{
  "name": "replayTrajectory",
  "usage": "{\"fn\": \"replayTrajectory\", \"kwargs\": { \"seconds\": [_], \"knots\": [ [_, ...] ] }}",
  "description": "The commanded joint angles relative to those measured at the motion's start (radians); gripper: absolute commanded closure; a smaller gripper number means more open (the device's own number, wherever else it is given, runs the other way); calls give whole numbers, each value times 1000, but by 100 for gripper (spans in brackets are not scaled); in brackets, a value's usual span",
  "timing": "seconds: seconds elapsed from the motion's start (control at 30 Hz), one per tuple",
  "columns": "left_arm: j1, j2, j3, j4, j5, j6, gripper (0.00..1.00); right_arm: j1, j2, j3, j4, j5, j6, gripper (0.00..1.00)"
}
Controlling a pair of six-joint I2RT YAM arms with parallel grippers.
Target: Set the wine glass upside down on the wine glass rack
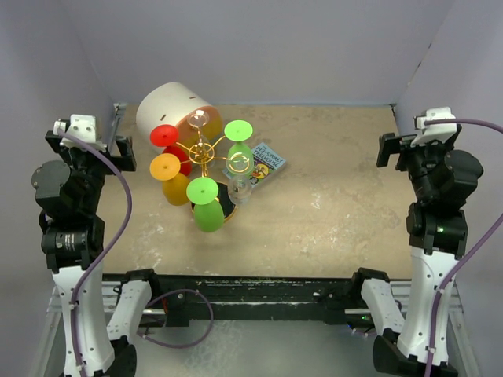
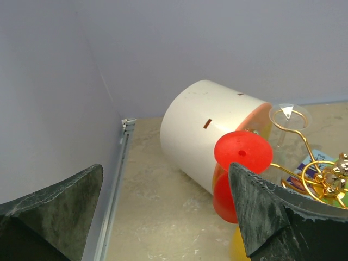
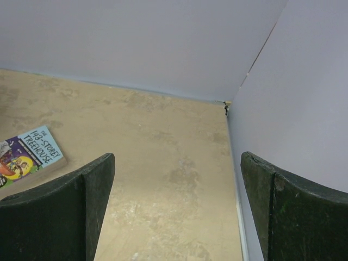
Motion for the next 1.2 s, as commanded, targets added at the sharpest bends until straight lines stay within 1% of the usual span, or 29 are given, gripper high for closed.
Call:
{"fn": "replayTrajectory", "kwargs": {
  "seconds": [0.0, 0.17, 0.4, 0.73, 0.97, 1.17],
  "knots": [
    [7, 34, 58, -33, 98, -13, 1, -14, 11, 44, -12, 28, 15, 0],
    [7, 46, 103, -84, 126, 6, 1, -62, 25, 99, -103, -65, -12, 0],
    [7, 2, 43, -90, 66, 29, 1, -90, 49, 155, -179, -91, -30, 0],
    [9, -20, 44, -93, -9, 21, 1, -89, 52, 149, -183, -91, -44, 0],
    [10, -23, 38, -97, 14, 24, 1, -89, 46, 131, -175, -101, -57, 0],
    [13, -29, 38, -96, -7, 21, 1, -90, 47, 127, -173, -112, -63, 0]
  ]
}}
